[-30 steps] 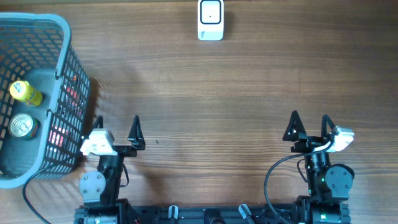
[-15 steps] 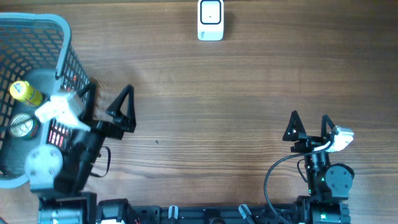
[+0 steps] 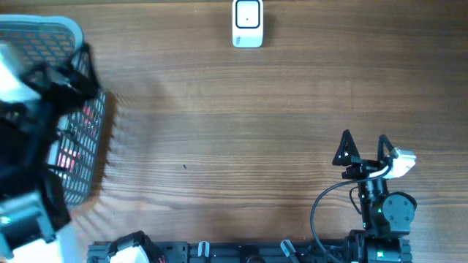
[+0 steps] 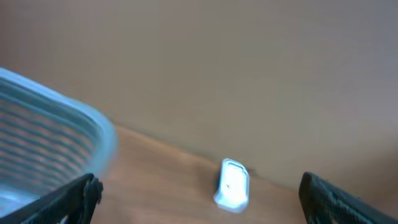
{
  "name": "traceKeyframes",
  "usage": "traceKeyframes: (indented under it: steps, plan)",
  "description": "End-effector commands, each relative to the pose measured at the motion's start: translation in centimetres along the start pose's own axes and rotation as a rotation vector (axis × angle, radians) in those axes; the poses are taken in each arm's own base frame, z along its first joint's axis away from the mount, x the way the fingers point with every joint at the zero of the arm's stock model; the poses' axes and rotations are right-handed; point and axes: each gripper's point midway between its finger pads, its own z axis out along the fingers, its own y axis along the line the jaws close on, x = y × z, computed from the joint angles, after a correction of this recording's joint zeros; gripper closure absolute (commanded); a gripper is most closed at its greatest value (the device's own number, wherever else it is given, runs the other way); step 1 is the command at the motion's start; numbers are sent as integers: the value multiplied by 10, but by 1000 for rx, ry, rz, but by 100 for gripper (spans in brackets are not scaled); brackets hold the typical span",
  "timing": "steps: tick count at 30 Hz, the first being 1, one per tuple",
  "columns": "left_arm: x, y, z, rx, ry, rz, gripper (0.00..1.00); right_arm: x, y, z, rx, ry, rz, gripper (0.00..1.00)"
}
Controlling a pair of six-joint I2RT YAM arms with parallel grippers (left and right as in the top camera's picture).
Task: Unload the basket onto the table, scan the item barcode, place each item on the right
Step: 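Reach into the basket and grasp the yellow Mentos tube with the left gripper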
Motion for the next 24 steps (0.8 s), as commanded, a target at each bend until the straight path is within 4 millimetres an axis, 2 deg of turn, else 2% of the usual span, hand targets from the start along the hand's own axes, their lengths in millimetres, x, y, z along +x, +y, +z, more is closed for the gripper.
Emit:
traceKeyframes:
  steps: [1, 4, 5, 6, 8, 14, 18, 21, 24]
  plan:
    - [-51, 52, -6, -254, -78, -19, 0, -1, -1, 0, 9, -4, -4, 0]
    - [-59, 120, -6, -482, -109, -101, 0, -1, -1, 0, 9, -4, -4, 0]
    - [-59, 137, -7, -554, -116, -108, 0, -1, -1, 0, 9, -4, -5, 0]
    - [-50, 169, -9, -702, -95, -127, 0, -1, -1, 0, 9, -4, -4, 0]
    - [-33, 196, -10, -822, -65, -204, 0, -1, -1, 0, 9, -4, -4, 0]
    - [27, 265, 35, -960, 134, -279, 0, -1, -1, 0, 9, -4, -5, 0]
    - [67, 303, 64, -1002, 247, -304, 0, -1, -1, 0, 9, -4, -4, 0]
    - [92, 332, 74, -1066, 310, -284, 0, -1, -1, 0, 9, -4, -5, 0]
    - [126, 362, 81, -1146, 392, -273, 0, -1, -1, 0, 9, -4, -5, 0]
